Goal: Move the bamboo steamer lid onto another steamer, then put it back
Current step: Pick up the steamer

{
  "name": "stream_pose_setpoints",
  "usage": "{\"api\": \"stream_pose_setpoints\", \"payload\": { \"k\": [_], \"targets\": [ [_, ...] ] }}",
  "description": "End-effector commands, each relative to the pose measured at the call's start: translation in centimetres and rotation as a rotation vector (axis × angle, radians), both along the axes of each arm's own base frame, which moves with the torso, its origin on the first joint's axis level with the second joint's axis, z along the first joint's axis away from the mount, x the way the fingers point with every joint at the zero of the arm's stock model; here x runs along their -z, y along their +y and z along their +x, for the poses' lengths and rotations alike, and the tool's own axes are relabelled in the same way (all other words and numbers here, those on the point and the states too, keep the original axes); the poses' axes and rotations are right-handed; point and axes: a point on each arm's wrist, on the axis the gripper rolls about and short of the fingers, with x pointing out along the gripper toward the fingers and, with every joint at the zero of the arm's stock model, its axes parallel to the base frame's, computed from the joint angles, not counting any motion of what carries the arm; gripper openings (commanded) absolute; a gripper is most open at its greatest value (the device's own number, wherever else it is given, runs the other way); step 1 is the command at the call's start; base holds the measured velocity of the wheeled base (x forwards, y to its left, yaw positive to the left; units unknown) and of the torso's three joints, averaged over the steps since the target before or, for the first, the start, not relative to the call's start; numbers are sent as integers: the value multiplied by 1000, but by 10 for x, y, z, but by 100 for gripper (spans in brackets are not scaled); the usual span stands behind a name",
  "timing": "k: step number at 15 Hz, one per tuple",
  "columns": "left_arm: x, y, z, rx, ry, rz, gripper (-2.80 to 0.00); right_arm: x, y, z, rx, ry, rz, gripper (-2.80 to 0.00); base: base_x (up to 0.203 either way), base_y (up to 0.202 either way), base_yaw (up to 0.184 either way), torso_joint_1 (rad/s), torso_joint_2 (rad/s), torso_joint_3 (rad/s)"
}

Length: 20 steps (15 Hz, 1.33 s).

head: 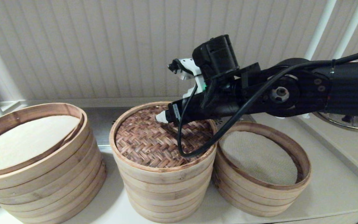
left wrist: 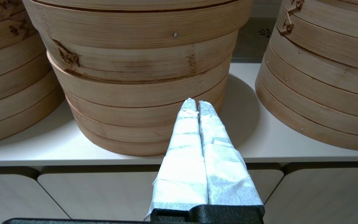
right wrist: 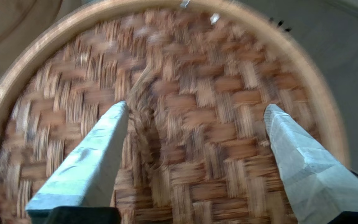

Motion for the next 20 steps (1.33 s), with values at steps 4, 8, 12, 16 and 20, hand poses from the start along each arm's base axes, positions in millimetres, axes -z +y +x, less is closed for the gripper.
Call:
{"api": "stream_pose_setpoints", "payload": {
  "k": [4,8,12,16,20],
  "targets": [
    [0,0,0,-1,1,-2,-280,-1,0,-7,-1,-8,-10,0,0,0,0,0,0,0],
    [0,0,0,-1,0,0,-280,3,1,-5,3,-2,-20,0,0,0,0,0,0,0],
    [0,0,0,-1,1,0,-280,2,3,-3,1,-23,-9,0,0,0,0,0,0,0],
    [0,0,0,0,1,0,-280,5,6,-1,-7,-32,-20,0,0,0,0,0,0,0],
    [0,0,0,-1,1,0,-280,8,7,-1,-10,-27,-29,-280,0,0,0,0,0,0]
  ]
}}
